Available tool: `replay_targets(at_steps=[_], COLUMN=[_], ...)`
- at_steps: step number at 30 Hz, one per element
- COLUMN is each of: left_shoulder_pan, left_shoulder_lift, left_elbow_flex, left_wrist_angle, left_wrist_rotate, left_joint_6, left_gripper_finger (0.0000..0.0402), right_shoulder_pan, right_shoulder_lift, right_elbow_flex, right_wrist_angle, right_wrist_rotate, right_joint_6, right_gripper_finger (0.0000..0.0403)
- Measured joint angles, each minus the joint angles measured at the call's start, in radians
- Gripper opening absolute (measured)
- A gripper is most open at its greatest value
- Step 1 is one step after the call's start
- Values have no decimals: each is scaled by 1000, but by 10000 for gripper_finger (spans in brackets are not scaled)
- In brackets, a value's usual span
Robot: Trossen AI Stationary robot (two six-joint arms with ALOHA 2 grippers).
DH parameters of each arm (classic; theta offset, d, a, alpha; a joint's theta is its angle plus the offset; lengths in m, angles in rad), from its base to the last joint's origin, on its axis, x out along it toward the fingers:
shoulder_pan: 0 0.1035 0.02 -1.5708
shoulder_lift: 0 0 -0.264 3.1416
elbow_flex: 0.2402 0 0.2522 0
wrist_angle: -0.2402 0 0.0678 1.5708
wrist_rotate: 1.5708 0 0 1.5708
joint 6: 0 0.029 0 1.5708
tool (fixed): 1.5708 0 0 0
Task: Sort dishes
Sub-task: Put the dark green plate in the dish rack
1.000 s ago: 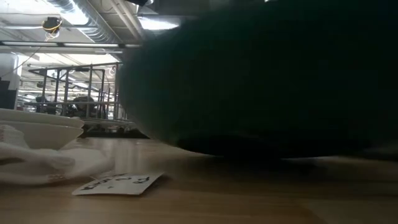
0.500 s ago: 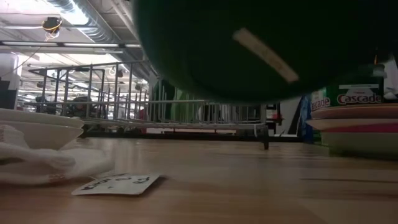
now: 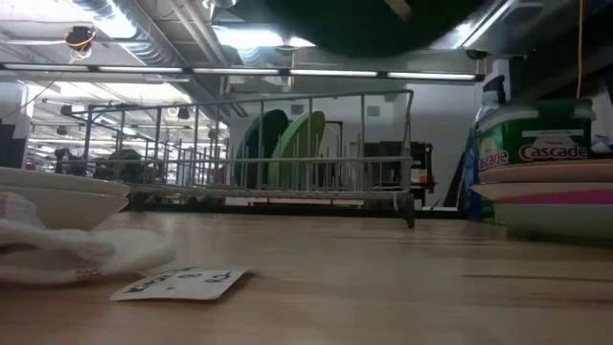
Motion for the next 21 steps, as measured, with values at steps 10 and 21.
replay_targets(at_steps=[10, 21], left_shoulder_pan=[0, 0], left_shoulder_lift=[-81, -80], left_elbow_flex=[0, 0], left_wrist_angle=[0, -1], left_wrist_rotate=[0, 0], left_joint_6=[0, -3], left_gripper_finger=[88, 88], right_shoulder_pan=[-150, -439], right_shoulder_lift=[-101, -192], right_elbow_flex=[21, 21], right_wrist_angle=[74, 164], right_wrist_rotate=[108, 235], right_joint_6=[-16, -34], right_gripper_finger=[6, 6])
